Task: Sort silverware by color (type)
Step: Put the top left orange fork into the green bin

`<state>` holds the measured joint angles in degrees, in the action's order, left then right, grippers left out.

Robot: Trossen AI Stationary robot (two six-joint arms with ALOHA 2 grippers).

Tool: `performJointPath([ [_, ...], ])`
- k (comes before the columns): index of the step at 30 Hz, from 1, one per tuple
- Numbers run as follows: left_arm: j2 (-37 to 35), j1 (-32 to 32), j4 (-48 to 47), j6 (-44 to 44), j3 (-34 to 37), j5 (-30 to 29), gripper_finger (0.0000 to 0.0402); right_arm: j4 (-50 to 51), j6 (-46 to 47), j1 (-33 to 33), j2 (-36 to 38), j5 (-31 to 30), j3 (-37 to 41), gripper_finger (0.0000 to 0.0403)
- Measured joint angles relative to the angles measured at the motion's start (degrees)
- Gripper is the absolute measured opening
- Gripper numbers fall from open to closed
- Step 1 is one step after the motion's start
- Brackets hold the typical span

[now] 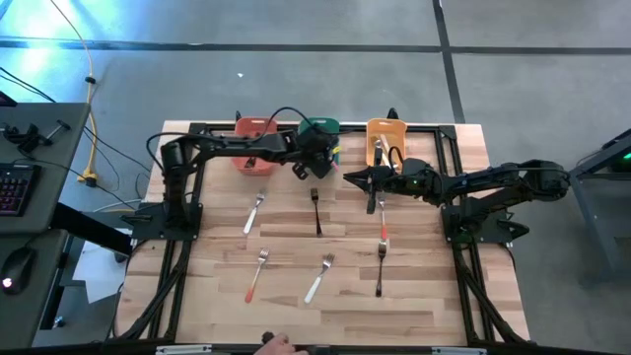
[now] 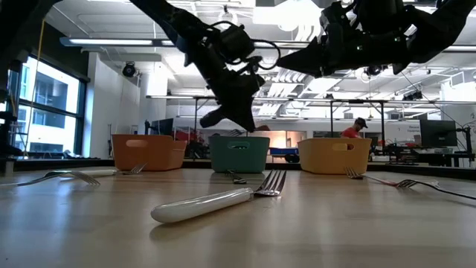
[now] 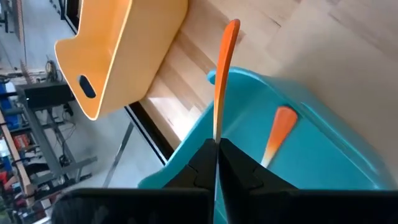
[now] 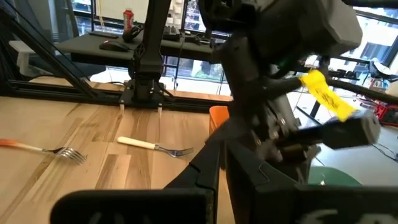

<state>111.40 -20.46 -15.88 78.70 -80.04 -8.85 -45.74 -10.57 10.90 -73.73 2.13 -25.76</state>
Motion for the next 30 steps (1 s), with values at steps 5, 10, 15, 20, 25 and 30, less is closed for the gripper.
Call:
performJointPath([
  [5,1.0,-1.3,-0.8,0.4,-0.6,1.0,0.0,0.0,0.0,0.0,0.0,0.0,0.0,0.0008],
  [10,0.9,-3.3,-0.6,-1.7,-0.6,1.9,0.0,-0.1,-0.4,0.0,0.0,0.0,0.0,0.0008],
  [15,1.8,-4.4,-0.6,-1.9,-0.6,2.8,0.0,-0.3,-0.4,0.0,0.0,0.0,0.0,0.0008],
  [20,2.9,-4.6,-1.0,-1.8,-0.5,2.8,0.0,-0.4,-0.4,0.0,0.0,0.0,0.0,0.0008],
  [25,3.5,-4.7,-0.6,-3.4,-0.5,2.1,0.0002,-0.4,-0.4,0.0,0.0,0.0,0.0,0.0008],
  [30,3.2,-4.7,-0.7,-6.8,-0.5,1.4,0.0014,-0.2,-0.4,0.0,0.0,0.0,0.0,0.0008],
])
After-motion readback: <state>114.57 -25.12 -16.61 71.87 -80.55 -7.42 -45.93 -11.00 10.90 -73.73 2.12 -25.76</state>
